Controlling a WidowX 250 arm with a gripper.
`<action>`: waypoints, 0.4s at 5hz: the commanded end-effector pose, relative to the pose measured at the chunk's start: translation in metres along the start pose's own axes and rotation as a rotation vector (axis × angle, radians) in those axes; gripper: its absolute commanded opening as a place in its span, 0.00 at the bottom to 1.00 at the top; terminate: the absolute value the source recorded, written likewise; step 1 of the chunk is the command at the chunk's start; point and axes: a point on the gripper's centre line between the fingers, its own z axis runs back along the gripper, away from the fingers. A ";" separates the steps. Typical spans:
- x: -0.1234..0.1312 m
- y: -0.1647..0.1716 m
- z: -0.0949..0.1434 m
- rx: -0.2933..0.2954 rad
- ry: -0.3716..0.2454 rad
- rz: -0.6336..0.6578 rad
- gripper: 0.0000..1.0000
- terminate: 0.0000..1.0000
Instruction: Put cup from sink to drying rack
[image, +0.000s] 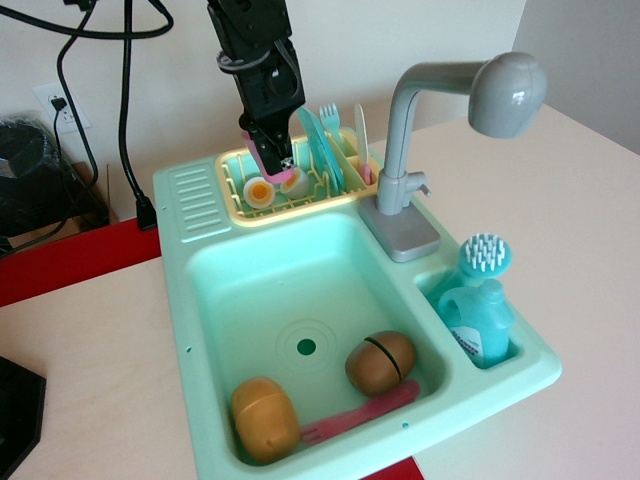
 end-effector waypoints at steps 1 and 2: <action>0.009 0.032 0.005 0.043 -0.034 0.043 0.00 0.00; 0.010 0.043 -0.006 0.030 -0.018 0.066 0.00 0.00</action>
